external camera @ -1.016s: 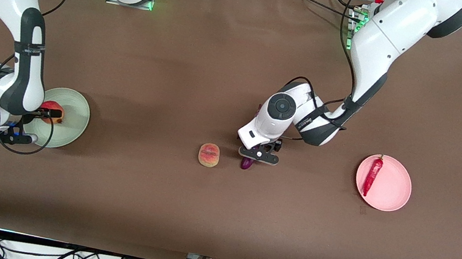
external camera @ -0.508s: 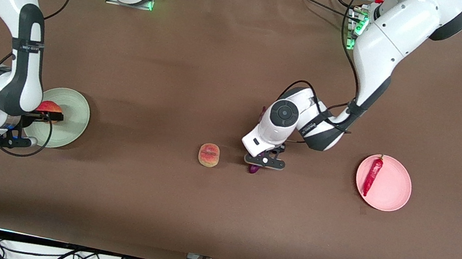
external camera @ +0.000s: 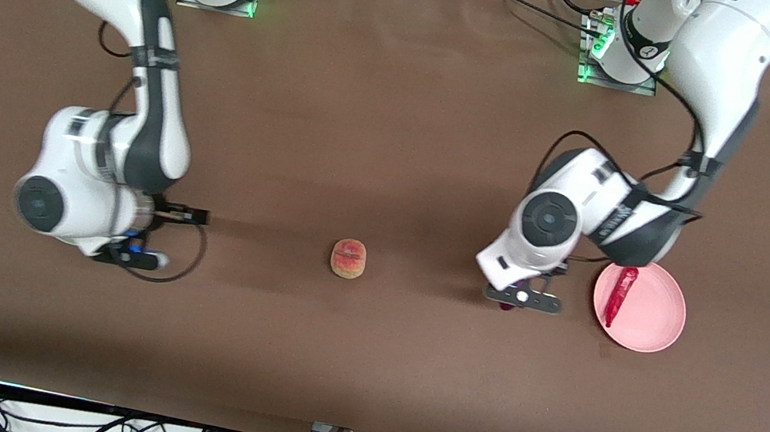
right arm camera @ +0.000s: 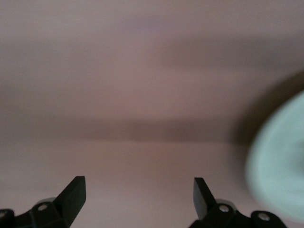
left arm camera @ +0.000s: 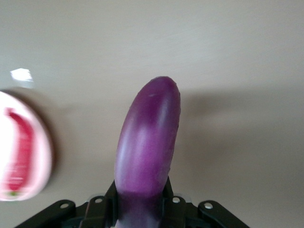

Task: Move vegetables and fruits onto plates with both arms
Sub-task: 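Carry the eggplant to the pink plate while the right gripper reaches the peach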

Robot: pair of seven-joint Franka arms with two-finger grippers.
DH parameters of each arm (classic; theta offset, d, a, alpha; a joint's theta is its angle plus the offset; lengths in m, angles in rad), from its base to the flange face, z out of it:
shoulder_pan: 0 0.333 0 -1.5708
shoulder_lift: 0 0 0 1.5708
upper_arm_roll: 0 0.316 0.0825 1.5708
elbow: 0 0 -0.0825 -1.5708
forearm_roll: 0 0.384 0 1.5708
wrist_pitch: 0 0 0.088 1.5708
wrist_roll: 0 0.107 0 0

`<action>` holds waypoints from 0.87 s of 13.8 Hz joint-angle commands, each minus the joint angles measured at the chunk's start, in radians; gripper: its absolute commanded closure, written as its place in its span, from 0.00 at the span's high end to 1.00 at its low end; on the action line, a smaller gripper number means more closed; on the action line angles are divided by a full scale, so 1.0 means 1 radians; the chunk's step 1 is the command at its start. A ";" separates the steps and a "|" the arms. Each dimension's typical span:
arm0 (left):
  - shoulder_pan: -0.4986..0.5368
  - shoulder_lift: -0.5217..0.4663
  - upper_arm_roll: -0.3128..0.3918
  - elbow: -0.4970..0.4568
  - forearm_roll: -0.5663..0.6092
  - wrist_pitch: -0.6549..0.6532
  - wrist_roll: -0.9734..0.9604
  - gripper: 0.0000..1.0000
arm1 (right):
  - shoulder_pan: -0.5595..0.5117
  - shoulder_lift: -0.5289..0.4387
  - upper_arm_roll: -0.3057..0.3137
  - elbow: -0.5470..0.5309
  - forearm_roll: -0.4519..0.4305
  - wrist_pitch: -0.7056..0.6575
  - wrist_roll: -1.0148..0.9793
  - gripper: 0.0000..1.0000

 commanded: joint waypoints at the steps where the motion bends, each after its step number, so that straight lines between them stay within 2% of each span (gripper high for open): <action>1: 0.114 -0.034 -0.004 -0.025 0.020 -0.030 0.276 0.00 | 0.097 -0.008 -0.011 -0.001 0.120 0.061 0.193 1.00; 5: 0.286 -0.007 0.001 -0.025 0.018 -0.001 0.699 0.00 | 0.253 0.012 -0.011 -0.005 0.136 0.280 0.434 1.00; 7: 0.359 0.011 0.001 -0.029 0.018 0.057 0.802 0.00 | 0.315 0.038 -0.009 -0.005 0.130 0.387 0.508 1.00; 9: 0.438 0.080 -0.005 -0.031 -0.021 0.102 0.910 0.06 | 0.368 0.069 -0.011 -0.005 0.125 0.475 0.542 1.00; 10: 0.442 0.090 -0.005 -0.032 -0.047 0.113 0.936 0.06 | 0.382 0.083 -0.011 -0.008 0.122 0.515 0.546 1.00; 11: 0.447 0.093 -0.005 -0.038 -0.051 0.116 0.947 0.13 | 0.396 0.100 -0.011 -0.010 0.113 0.547 0.548 1.00; 12: 0.447 0.093 -0.005 -0.041 -0.051 0.115 0.947 0.44 | 0.405 0.115 -0.011 -0.010 0.090 0.575 0.548 1.00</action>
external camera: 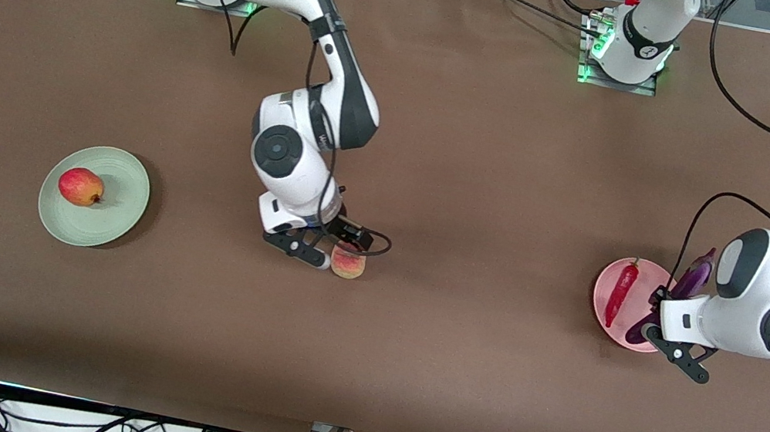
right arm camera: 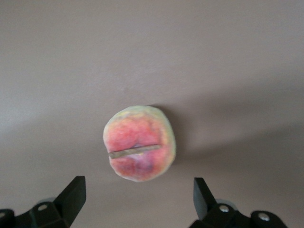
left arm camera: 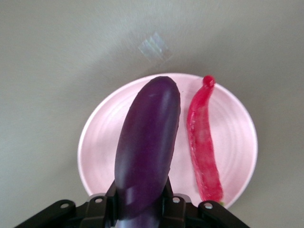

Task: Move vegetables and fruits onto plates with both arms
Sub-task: 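Carry the eggplant to the pink plate while the right gripper reaches the peach, then release the eggplant on the pink plate while the right gripper grasps the peach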

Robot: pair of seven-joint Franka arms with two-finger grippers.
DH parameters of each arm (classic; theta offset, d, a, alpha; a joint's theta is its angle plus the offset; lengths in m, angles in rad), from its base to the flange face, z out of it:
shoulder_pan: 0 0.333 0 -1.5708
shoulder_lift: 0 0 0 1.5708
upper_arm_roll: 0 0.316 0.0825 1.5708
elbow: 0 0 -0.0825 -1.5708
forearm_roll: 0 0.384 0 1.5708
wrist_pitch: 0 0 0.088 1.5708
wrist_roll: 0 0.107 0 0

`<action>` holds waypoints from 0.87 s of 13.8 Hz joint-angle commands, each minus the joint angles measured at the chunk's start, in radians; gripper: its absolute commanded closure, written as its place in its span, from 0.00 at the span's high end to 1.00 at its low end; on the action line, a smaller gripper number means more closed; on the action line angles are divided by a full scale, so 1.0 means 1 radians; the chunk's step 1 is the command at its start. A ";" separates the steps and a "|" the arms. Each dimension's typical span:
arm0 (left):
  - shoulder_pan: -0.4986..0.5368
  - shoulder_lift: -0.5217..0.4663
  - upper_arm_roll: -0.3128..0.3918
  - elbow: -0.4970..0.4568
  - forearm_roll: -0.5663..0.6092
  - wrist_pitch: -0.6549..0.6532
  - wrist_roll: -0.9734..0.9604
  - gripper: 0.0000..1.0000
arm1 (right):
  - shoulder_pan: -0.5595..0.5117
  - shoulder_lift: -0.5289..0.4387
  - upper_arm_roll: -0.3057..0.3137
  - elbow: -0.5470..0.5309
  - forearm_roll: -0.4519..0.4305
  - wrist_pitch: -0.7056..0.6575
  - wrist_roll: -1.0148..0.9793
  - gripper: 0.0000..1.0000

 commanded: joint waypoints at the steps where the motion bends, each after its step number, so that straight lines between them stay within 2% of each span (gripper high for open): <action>1: 0.005 -0.001 -0.020 -0.008 -0.019 0.005 0.033 0.99 | 0.026 0.036 -0.014 -0.005 -0.060 0.077 0.009 1.00; 3: 0.003 -0.005 -0.021 -0.006 -0.019 0.004 0.045 1.00 | 0.027 0.048 -0.013 -0.006 -0.123 0.104 0.010 1.00; 6: 0.000 -0.025 -0.032 0.000 -0.017 -0.001 0.050 1.00 | 0.036 0.065 -0.014 -0.006 -0.127 0.138 0.009 1.00; 8: 0.006 -0.118 -0.084 -0.006 -0.027 -0.025 0.044 1.00 | 0.038 0.071 -0.013 -0.006 -0.127 0.164 0.010 1.00; 10: 0.005 -0.212 -0.090 0.011 -0.062 -0.137 0.045 1.00 | 0.044 0.080 -0.013 -0.006 -0.127 0.186 0.010 1.00; 12: 0.002 -0.324 -0.092 0.011 -0.077 -0.163 0.042 1.00 | 0.044 0.090 -0.013 -0.008 -0.127 0.207 0.009 1.00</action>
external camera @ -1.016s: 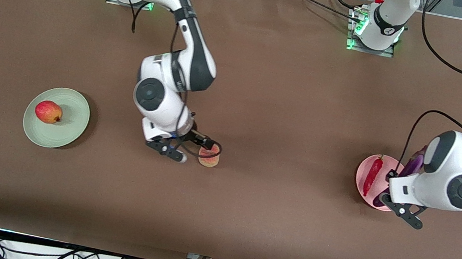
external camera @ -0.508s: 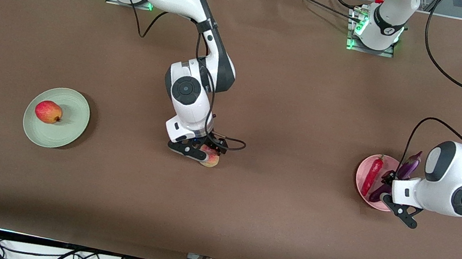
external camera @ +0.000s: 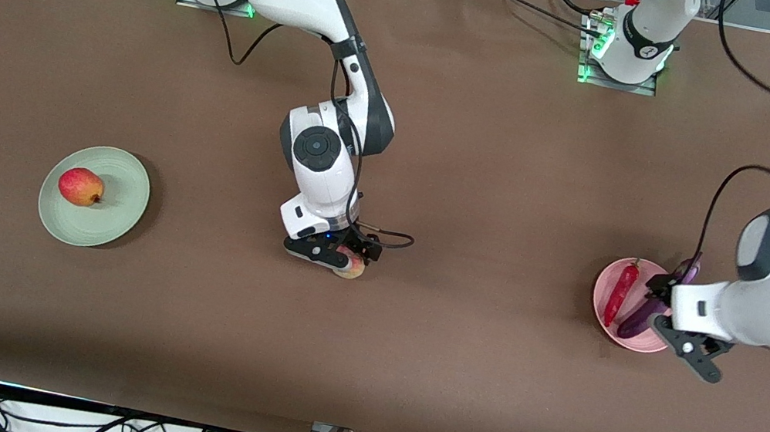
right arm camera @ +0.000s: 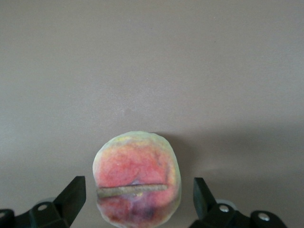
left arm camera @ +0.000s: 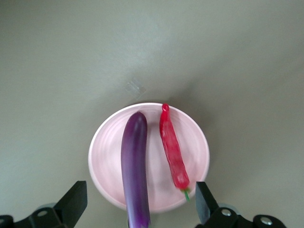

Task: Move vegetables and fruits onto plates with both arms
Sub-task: 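Release the eggplant on the pink plate while the right gripper grasps the peach, then carry the peach with the right gripper onto the green plate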

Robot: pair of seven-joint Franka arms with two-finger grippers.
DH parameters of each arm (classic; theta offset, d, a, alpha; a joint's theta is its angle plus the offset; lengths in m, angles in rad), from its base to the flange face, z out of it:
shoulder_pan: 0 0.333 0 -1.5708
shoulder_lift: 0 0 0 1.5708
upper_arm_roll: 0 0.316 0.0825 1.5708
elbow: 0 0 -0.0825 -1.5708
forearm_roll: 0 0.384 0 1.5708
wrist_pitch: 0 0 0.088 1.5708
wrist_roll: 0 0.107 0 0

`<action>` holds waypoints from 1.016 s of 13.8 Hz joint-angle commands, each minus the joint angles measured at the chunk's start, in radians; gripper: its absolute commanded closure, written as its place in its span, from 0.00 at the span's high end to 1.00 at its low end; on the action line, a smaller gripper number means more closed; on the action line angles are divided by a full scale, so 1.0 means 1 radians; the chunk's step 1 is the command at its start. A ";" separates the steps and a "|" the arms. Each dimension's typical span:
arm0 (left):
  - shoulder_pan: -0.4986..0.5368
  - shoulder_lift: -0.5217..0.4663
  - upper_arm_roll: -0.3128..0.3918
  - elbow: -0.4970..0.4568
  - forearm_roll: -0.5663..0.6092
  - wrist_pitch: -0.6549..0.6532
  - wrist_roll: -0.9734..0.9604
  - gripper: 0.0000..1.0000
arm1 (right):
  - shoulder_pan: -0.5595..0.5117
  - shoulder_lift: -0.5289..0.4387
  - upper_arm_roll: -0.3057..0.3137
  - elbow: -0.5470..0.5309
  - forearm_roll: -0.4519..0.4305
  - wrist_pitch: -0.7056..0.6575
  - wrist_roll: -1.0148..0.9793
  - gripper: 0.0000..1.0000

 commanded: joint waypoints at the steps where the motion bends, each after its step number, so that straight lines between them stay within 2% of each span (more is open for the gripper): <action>1: -0.002 -0.176 0.002 -0.019 -0.029 -0.081 0.016 1.00 | 0.015 0.014 -0.012 -0.006 -0.012 0.046 0.007 0.97; 2: -0.008 -0.200 0.000 0.012 -0.029 -0.109 -0.004 1.00 | 0.014 0.016 -0.012 -0.008 -0.012 0.055 0.006 0.84; 4: -0.008 -0.205 0.003 0.072 -0.051 -0.160 -0.106 1.00 | 0.012 0.015 -0.012 -0.014 -0.012 0.061 -0.002 0.44; 5: -0.008 -0.207 0.002 0.106 -0.049 -0.193 -0.157 1.00 | 0.012 0.013 -0.015 -0.014 -0.012 0.061 -0.013 0.30; 7: -0.043 -0.228 0.016 0.129 -0.066 -0.220 -0.282 1.00 | 0.005 -0.005 -0.021 -0.014 -0.012 0.043 -0.043 0.27; 8: -0.049 -0.234 0.051 0.128 -0.137 -0.218 -0.353 1.00 | -0.006 -0.024 -0.026 -0.016 -0.012 -0.009 -0.068 0.27; 9: -0.098 -0.263 0.133 0.125 -0.179 -0.217 -0.381 1.00 | -0.023 -0.051 -0.039 -0.016 -0.011 -0.084 -0.127 0.27; 11: -0.338 -0.343 0.375 0.059 -0.189 -0.218 -0.410 1.00 | -0.063 -0.109 -0.085 -0.017 -0.009 -0.272 -0.258 0.27; 12: -0.406 -0.366 0.467 0.022 -0.222 -0.215 -0.432 1.00 | -0.086 -0.134 -0.116 -0.017 -0.009 -0.370 -0.340 0.27; 13: -0.417 -0.406 0.485 -0.034 -0.277 -0.201 -0.456 1.00 | -0.110 -0.153 -0.143 -0.017 -0.006 -0.449 -0.440 0.27; 14: -0.422 -0.485 0.487 -0.121 -0.287 -0.160 -0.462 1.00 | -0.135 -0.166 -0.176 -0.017 -0.006 -0.527 -0.529 0.27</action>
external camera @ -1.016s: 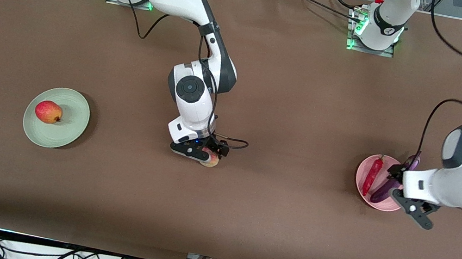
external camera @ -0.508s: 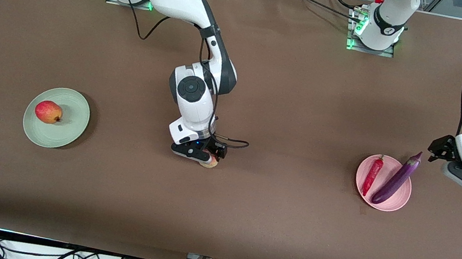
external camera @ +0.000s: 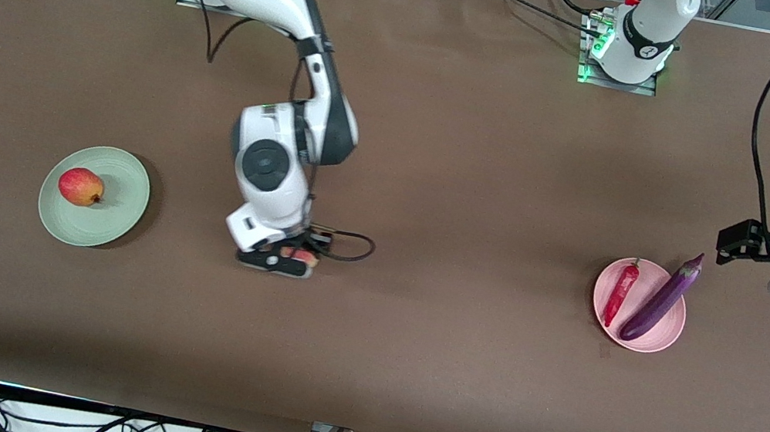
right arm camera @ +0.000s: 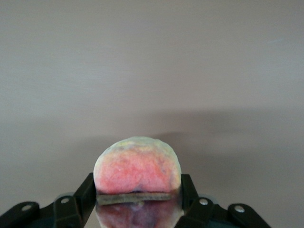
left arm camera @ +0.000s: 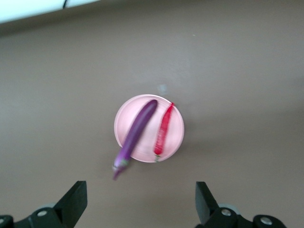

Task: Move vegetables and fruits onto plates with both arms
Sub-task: 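Carry the peach with the right gripper onto the green plate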

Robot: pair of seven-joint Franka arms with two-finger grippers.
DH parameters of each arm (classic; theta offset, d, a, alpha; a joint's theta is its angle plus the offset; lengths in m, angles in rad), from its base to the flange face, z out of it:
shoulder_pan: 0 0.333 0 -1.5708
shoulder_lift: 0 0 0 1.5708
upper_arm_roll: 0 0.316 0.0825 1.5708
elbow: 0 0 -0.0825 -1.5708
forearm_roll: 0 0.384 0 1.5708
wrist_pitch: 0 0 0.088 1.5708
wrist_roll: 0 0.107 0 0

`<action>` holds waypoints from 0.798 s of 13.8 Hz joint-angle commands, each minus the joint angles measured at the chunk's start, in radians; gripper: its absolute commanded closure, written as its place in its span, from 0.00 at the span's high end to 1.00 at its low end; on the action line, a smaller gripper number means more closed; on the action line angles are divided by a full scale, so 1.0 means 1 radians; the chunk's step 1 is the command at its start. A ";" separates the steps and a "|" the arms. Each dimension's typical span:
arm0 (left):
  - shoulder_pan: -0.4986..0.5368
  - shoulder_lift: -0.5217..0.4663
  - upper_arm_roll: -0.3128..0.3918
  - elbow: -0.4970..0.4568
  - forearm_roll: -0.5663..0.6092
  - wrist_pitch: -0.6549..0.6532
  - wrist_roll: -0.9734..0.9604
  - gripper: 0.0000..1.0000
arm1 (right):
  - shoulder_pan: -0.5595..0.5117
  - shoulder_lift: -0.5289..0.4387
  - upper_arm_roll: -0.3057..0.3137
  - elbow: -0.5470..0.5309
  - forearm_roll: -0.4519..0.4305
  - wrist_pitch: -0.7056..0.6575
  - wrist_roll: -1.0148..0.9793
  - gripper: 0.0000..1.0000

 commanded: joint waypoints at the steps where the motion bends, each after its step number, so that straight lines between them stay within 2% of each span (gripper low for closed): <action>1: -0.040 -0.235 0.050 -0.297 -0.047 0.132 -0.033 1.00 | -0.074 -0.063 -0.059 -0.022 -0.005 -0.202 -0.238 0.27; 2: -0.040 -0.307 0.049 -0.404 -0.052 0.209 -0.029 1.00 | -0.095 -0.063 -0.088 -0.024 -0.005 -0.266 -0.311 0.26; 3: -0.043 -0.326 0.044 -0.416 -0.050 0.215 -0.027 1.00 | -0.114 -0.063 -0.111 -0.034 -0.005 -0.311 -0.367 0.26; 6: -0.049 -0.311 0.044 -0.396 -0.052 0.205 -0.035 1.00 | -0.192 -0.057 -0.171 -0.080 -0.006 -0.348 -0.542 0.26; 8: -0.051 -0.303 0.043 -0.375 -0.053 0.203 -0.036 1.00 | -0.282 -0.042 -0.168 -0.093 -0.008 -0.339 -0.650 0.26; 11: -0.051 -0.297 0.041 -0.365 -0.058 0.200 -0.036 1.00 | -0.347 -0.002 -0.162 -0.094 -0.002 -0.328 -0.701 0.26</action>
